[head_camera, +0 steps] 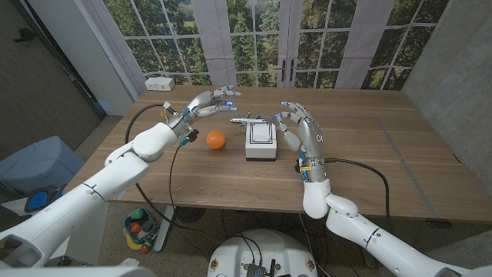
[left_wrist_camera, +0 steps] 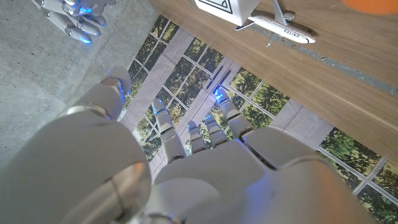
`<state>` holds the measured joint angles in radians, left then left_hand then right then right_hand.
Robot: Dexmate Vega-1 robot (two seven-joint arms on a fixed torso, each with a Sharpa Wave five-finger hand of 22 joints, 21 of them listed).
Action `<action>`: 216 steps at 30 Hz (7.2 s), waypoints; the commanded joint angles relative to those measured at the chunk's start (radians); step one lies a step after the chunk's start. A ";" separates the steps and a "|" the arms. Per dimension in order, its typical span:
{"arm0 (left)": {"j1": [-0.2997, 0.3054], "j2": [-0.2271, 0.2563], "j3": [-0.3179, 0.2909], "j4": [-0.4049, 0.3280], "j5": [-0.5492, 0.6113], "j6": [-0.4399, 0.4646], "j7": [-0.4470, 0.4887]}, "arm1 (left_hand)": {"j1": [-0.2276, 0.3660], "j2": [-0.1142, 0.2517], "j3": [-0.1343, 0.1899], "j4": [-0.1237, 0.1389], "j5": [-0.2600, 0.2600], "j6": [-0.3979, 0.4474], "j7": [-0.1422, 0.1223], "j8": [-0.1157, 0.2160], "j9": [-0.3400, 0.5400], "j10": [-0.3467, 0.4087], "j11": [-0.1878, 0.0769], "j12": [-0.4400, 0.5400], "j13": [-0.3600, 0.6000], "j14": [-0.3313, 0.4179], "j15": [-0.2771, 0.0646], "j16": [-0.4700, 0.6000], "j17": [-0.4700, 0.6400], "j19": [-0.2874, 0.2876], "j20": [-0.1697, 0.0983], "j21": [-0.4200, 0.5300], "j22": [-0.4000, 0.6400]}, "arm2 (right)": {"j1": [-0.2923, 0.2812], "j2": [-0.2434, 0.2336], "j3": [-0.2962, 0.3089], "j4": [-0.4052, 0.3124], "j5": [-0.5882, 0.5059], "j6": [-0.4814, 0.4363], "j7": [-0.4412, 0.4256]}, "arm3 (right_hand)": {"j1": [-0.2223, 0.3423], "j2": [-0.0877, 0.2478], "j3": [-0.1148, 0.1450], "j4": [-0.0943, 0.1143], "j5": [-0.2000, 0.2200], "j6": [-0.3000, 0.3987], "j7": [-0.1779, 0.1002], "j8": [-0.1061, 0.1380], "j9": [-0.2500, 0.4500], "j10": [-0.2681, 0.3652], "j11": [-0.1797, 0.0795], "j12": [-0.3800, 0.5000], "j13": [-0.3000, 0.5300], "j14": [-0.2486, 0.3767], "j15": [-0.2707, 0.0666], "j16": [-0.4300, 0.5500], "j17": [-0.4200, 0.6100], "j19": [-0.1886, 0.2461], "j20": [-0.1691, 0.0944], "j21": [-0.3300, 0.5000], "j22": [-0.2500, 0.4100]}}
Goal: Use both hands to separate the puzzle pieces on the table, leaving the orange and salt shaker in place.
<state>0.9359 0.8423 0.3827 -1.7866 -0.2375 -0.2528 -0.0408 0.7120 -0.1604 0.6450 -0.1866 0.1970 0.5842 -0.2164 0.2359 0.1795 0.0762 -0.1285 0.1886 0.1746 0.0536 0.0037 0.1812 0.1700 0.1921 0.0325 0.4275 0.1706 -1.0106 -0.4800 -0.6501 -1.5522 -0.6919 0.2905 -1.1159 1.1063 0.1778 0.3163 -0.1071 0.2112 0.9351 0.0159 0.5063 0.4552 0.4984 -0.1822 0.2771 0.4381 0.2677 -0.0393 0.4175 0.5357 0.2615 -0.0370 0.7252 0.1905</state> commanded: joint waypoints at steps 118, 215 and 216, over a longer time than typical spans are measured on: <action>-0.076 -0.229 0.092 0.188 -0.030 -0.203 -0.014 | 0.340 0.189 -0.245 0.010 -0.022 0.543 0.189 0.125 0.050 0.378 -0.081 0.047 0.009 0.145 -0.103 0.011 -0.001 0.140 -0.061 -0.098 0.018 | 0.076 0.070 0.016 0.073 0.004 0.153 -0.001 | -0.060 -0.009 0.048 -0.020 0.022 -0.045 -0.002 0.116 0.133 0.048 -0.001 0.021 0.111 0.007 -0.169 -0.004 0.044 -0.038 -0.024 0.049 -0.002; 0.096 -0.037 0.040 -0.146 0.516 0.295 0.331 | 0.362 0.182 -0.277 0.016 -0.010 0.579 0.176 0.099 0.034 0.392 -0.087 0.014 0.012 0.161 -0.125 0.001 0.000 0.151 -0.051 -0.104 0.021 | -0.078 -0.082 0.044 -0.162 0.097 -0.520 0.187 | -0.159 -0.043 0.103 -0.029 0.052 -0.035 -0.054 0.158 0.113 0.032 0.004 0.005 0.178 0.021 -0.158 -0.050 0.052 -0.044 0.012 0.074 -0.009; 0.094 -0.035 0.044 -0.148 0.521 0.301 0.329 | 0.362 0.182 -0.278 0.016 -0.010 0.580 0.176 0.099 0.034 0.391 -0.087 0.014 0.012 0.161 -0.126 0.001 0.000 0.151 -0.051 -0.104 0.021 | -0.078 -0.083 0.044 -0.160 0.100 -0.522 0.187 | -0.160 -0.043 0.104 -0.029 0.053 -0.035 -0.056 0.158 0.111 0.031 0.003 0.004 0.178 0.020 -0.158 -0.051 0.053 -0.044 0.012 0.073 -0.009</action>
<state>1.0473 0.7792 0.3929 -1.9033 0.2361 -0.0292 0.3064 1.0678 0.0220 0.3698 -0.1703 0.1816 1.1525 -0.0412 0.3318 0.2092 0.4712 -0.2162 0.2032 0.1838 0.2200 -0.0374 0.1848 0.1679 0.3418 -0.0179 0.3252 0.1882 -1.0787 -0.5494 -0.6038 -1.7057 -0.6043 -0.1509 -0.9516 0.9447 0.1292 0.4129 -0.1324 0.2593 0.8986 -0.0324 0.6564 0.5682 0.5269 -0.1752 0.2846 0.6143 0.2910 -0.0411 0.3695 0.5865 0.2175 -0.0283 0.7971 0.1815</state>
